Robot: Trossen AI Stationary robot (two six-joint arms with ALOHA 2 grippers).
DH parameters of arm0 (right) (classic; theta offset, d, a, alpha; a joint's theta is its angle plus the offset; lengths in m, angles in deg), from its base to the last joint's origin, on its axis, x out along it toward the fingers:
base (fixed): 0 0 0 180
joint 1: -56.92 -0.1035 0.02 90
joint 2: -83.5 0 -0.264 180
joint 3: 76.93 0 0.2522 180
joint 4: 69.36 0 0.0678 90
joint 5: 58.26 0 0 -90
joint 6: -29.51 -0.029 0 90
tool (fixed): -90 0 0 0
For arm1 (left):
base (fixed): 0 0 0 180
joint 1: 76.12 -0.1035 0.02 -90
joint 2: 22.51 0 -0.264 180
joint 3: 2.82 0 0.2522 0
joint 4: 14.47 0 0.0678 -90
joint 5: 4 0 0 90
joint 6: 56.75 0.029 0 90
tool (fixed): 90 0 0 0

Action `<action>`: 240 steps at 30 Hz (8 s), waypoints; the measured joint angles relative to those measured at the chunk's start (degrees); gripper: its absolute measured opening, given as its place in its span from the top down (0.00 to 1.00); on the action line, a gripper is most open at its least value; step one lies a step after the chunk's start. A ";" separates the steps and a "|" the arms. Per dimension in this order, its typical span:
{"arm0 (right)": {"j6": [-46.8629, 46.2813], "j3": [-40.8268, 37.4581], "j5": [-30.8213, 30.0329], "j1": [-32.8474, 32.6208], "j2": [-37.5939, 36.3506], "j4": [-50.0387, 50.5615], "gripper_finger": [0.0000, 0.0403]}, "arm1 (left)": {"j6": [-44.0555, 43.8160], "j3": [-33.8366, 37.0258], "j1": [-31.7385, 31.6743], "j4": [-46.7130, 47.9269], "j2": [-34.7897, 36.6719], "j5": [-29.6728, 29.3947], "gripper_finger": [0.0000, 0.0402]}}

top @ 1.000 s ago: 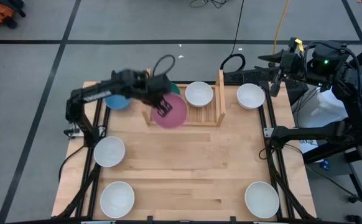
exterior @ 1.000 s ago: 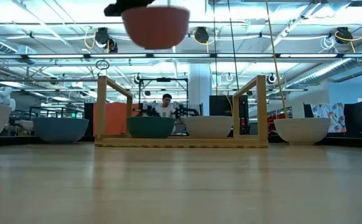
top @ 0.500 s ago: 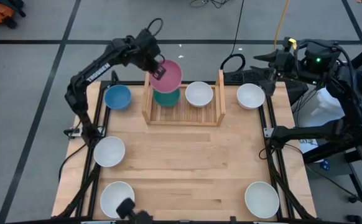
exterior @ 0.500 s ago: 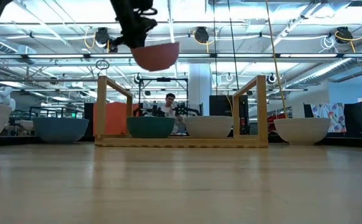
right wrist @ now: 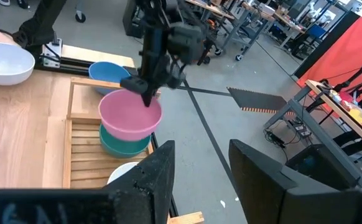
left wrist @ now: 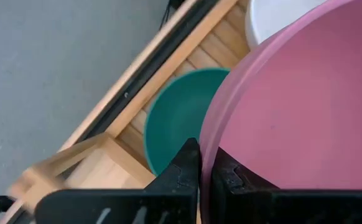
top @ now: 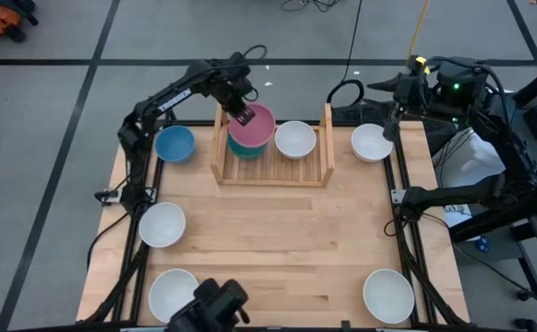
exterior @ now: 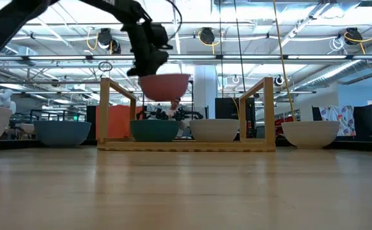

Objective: Place and stack bowls onto a shelf
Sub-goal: Stack the pink bowl on top of the dark green bowl on the shelf

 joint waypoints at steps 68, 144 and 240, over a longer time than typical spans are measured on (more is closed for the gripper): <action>0.17 0.00 0.00 0.00 0.02 -0.02 0.64 | -0.49 1.49 -1.39 1.88 -6.33 -3.04 0.97; 3.19 0.00 -0.02 0.00 0.00 -0.02 0.64 | 4.06 0.96 1.59 6.63 -4.41 -4.64 0.77; 1.23 0.00 0.00 -0.01 0.00 -0.83 0.64 | 3.13 1.11 4.91 -6.95 -8.48 -4.58 1.00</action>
